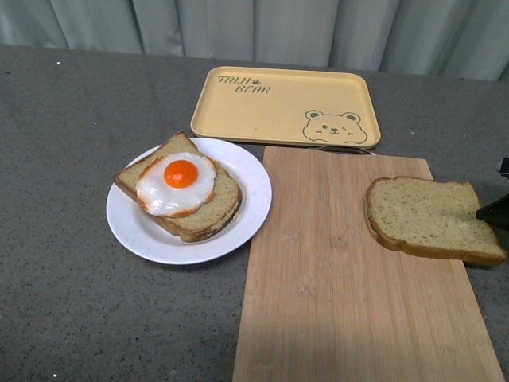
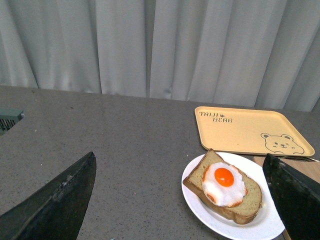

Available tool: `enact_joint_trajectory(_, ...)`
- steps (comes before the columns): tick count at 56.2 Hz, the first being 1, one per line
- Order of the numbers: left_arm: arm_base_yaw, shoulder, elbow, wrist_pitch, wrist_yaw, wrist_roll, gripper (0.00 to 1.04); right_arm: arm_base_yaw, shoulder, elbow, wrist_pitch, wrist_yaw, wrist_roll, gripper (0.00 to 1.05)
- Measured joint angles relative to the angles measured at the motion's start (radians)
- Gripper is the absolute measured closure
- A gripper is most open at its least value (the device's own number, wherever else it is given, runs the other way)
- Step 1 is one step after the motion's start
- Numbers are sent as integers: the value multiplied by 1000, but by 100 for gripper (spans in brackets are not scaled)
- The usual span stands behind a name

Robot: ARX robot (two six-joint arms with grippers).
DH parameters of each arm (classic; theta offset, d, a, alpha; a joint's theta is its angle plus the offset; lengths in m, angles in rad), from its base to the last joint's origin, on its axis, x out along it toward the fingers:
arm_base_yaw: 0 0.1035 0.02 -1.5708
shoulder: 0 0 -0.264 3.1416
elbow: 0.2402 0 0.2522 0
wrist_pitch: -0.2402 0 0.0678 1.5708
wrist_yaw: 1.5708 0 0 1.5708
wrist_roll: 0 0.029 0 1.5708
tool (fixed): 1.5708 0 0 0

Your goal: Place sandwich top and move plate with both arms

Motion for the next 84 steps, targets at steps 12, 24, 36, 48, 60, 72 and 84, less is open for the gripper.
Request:
enact_joint_trajectory(12, 0, 0, 0, 0, 0, 0, 7, 16, -127, -49, -10, -104, 52, 104)
enact_joint_trajectory(24, 0, 0, 0, 0, 0, 0, 7, 81, -267, -63, 2, -198, 130, 104)
enact_joint_trajectory(36, 0, 0, 0, 0, 0, 0, 7, 217, -289, -2, 55, -224, 249, 104)
enact_joint_trajectory(48, 0, 0, 0, 0, 0, 0, 7, 363, -200, 132, 137, -210, 365, 104)
enact_joint_trajectory(60, 0, 0, 0, 0, 0, 0, 7, 508, -35, 236, 277, -174, 521, 104)
enact_joint_trajectory(72, 0, 0, 0, 0, 0, 0, 7, 616, 124, 312, 331, -119, 619, 104)
enact_joint_trajectory(84, 0, 0, 0, 0, 0, 0, 7, 602, 122, 211, 298, -21, 563, 72)
